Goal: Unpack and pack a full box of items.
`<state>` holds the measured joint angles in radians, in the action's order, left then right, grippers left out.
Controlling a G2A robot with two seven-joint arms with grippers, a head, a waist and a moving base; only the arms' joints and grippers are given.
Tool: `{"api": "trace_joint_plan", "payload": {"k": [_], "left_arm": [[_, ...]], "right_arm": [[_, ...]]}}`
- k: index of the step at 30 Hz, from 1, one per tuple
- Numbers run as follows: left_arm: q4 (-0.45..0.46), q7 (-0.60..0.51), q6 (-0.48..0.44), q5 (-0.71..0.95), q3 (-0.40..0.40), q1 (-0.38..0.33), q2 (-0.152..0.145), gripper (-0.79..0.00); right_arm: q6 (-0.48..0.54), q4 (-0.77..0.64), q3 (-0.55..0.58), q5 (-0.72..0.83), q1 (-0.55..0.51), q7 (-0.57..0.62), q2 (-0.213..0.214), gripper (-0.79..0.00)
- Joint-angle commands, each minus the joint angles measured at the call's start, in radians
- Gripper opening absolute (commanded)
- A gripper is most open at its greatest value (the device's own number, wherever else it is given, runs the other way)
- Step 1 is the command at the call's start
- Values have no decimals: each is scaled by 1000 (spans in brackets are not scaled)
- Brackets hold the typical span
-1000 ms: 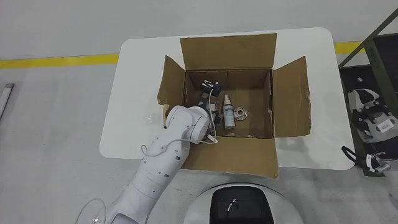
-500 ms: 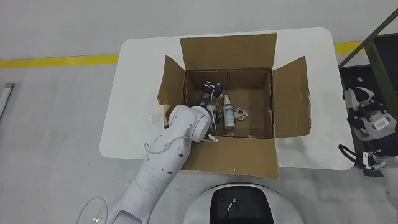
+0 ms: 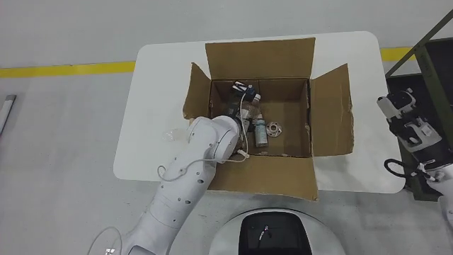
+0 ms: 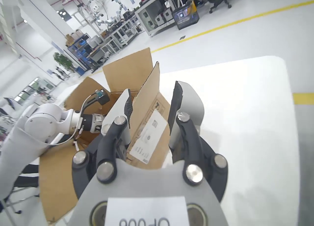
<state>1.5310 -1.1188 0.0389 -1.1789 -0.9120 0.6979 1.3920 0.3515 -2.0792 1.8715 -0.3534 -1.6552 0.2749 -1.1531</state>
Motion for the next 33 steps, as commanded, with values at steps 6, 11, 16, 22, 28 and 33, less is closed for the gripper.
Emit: {"api": "trace_joint_plan", "payload": {"k": [6,11,16,22,28,33], "left_arm": [[191,-42,32,49,-83,43,-9,-785],[307,-70,54,73,-145,58,-16,-785],[394,-76,83,102,-205,53,-19,-785],[444,-87,109,152,-260,24,-20,-785],[465,-106,108,143,-310,-8,-26,-785],[481,-125,117,124,-365,-15,-34,-785]], "right_arm": [[-35,11,-28,161,35,131,5,-397],[-41,-18,-72,105,54,205,11,-409],[-66,-17,-104,50,60,225,13,-714],[-83,-19,-113,9,58,211,14,-785],[-97,-21,-96,13,48,189,15,-785],[-92,-26,-74,16,38,181,17,-785]]}}
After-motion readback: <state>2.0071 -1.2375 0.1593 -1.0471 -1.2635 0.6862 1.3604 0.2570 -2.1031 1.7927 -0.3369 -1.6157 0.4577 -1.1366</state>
